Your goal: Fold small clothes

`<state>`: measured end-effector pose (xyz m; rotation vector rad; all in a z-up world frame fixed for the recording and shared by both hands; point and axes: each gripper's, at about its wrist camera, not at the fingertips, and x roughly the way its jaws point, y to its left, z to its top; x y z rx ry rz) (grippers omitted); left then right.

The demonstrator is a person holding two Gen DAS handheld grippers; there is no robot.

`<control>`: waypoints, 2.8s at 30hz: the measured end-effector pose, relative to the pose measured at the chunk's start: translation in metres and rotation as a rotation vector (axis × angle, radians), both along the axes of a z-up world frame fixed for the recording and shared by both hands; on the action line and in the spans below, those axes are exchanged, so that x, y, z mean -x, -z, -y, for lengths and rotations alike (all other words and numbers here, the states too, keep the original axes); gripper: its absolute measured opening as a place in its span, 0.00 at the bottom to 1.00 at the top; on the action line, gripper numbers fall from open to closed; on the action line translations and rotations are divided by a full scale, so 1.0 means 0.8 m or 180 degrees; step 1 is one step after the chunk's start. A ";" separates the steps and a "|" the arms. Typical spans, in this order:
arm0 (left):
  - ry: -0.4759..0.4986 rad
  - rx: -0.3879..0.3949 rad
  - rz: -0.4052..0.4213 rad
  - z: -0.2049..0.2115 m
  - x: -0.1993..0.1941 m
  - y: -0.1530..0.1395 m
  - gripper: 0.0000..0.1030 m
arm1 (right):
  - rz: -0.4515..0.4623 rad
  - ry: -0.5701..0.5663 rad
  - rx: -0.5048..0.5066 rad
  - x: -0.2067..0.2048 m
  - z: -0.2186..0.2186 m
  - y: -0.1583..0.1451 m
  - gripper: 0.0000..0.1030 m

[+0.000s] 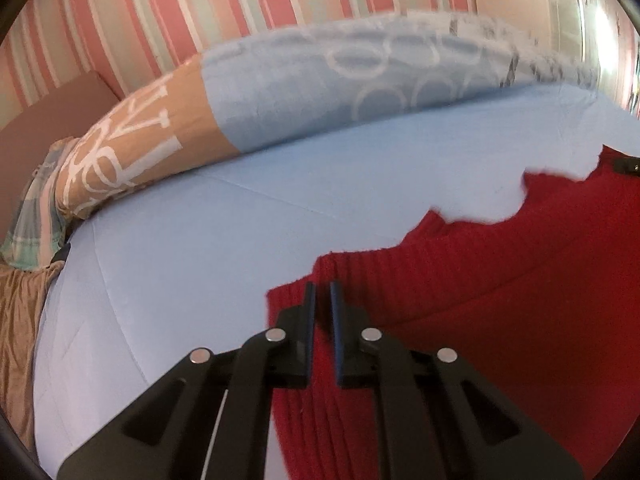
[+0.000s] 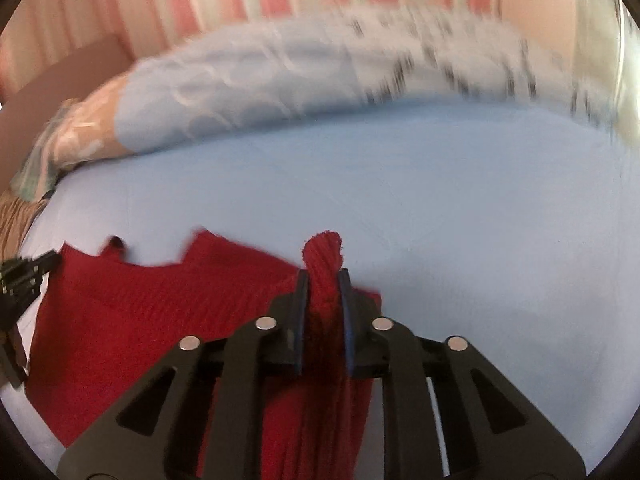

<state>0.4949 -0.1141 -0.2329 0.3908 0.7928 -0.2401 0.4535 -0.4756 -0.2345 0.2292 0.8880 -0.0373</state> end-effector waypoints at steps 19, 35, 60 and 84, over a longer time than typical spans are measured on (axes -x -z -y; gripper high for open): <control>-0.0099 0.0004 -0.0230 -0.009 0.051 0.025 0.57 | -0.0323 -0.0464 0.0302 0.038 -0.048 0.018 0.54; -0.0611 0.0533 -0.0276 -0.052 0.105 -0.020 0.82 | 0.0279 -0.0382 0.0275 0.136 -0.052 -0.043 0.78; -0.0528 0.0203 -0.0500 0.001 0.173 0.020 0.89 | -0.0099 -0.0575 0.0544 0.180 -0.103 0.001 0.94; -0.0535 0.0425 -0.0756 0.051 0.180 0.021 0.89 | -0.0430 0.0126 -0.0455 0.246 -0.040 0.006 0.96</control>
